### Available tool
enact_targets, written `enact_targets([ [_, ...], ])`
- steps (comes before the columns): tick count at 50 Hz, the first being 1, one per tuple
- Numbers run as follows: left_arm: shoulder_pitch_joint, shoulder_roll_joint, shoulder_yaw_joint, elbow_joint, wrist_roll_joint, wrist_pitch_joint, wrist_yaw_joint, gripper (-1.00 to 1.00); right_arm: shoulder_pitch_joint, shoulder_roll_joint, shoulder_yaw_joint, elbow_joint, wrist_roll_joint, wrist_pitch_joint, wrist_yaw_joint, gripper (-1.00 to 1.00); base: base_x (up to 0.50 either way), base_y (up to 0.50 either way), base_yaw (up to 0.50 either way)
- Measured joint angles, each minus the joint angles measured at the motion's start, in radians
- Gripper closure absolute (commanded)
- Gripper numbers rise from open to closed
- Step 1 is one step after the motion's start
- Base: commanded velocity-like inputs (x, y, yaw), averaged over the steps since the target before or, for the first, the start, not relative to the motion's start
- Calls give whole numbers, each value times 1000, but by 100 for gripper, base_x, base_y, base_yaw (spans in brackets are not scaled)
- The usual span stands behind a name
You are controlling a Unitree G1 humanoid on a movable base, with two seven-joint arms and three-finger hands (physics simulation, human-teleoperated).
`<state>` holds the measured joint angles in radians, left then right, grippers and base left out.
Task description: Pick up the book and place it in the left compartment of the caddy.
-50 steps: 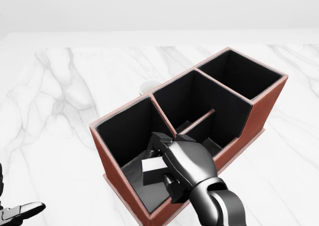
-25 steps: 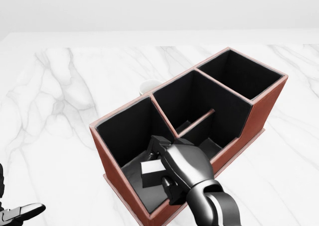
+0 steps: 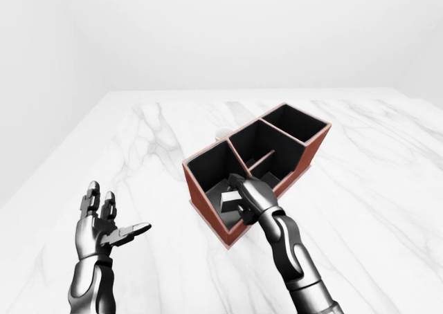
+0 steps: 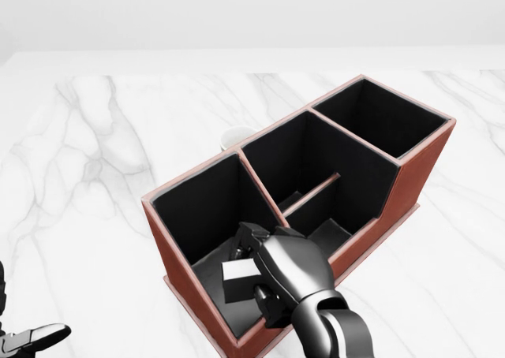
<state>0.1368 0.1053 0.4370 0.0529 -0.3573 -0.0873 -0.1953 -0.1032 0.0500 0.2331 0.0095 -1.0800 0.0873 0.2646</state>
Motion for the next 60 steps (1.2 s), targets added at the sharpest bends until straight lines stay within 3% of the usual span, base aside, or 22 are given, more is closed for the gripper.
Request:
enact_targets([
  [1,0,0,0,-1,0,0,0,-100,0,0,0,1,0,0,-1,-100,0,0,0],
  [31,1,-3,2,-2,-2,0,-3,-100,39,12,39,-116,-17,0,31,-100,0,0,0],
  [38,-1,-2,-1,3,-3,0,-2,-100,63,21,73,-226,-52,0,119,-100,0,0,0],
  [48,-4,0,-4,6,-4,0,-2,-100,63,63,152,-503,-126,0,428,-100,0,0,0],
  [60,3,-3,-2,-12,-6,0,-4,-100,-89,205,117,-786,-422,0,433,-100,0,0,0],
])
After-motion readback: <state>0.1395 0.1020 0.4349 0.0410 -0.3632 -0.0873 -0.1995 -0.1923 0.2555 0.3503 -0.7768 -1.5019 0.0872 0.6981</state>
